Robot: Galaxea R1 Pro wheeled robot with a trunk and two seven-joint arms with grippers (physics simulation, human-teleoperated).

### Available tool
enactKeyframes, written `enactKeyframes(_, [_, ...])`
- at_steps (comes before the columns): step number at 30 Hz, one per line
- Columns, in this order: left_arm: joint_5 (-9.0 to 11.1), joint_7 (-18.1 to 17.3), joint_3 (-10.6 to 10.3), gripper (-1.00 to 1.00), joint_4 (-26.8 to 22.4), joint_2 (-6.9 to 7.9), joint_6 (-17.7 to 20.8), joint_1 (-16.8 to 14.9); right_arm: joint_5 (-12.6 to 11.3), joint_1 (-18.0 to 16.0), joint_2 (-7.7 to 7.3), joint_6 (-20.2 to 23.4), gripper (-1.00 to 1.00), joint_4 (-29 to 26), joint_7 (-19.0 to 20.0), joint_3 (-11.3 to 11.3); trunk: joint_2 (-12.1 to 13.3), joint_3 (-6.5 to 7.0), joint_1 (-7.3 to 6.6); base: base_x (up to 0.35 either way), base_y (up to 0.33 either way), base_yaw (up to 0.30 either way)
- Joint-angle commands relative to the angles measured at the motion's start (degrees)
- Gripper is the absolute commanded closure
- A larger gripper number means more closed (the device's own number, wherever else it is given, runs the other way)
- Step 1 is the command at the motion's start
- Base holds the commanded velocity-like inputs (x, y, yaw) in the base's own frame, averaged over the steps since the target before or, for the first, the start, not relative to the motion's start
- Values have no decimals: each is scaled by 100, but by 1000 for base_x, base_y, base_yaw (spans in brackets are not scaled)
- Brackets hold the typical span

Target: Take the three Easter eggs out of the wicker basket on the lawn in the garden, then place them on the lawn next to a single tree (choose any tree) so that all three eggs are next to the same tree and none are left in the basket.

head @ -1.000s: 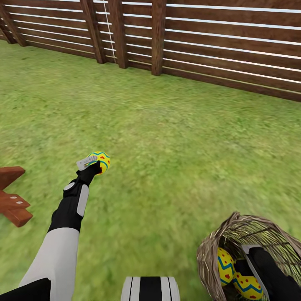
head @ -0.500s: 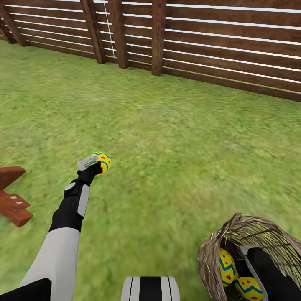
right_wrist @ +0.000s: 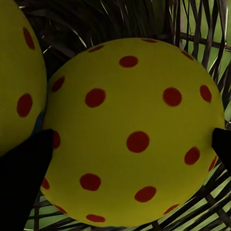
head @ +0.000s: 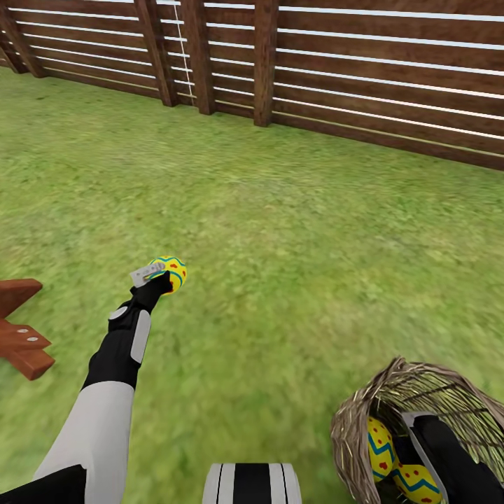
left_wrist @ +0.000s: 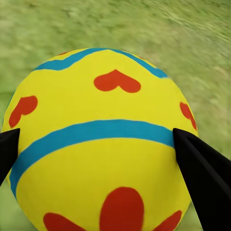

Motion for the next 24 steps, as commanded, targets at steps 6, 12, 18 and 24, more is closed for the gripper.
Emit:
enactKeyframes(6, [47,-34,23,100,23,-7,45,-3,43,3,53,25,100,10,17,-4,3,62,-8,0,0,0])
enactKeyframes(12, [46,-19,23,100,469,-3,5,-3,49,3,59,25,100,10,16,-4,11,195,-23,0,0,0])
enactKeyframes(18, [46,-16,22,100,599,-17,-7,-3,3,3,52,-69,100,5,32,-8,16,283,-34,0,0,0])
enactKeyframes(24, [55,-34,23,100,576,-16,-22,-3,10,3,131,-52,100,19,28,-7,18,305,-36,0,0,0])
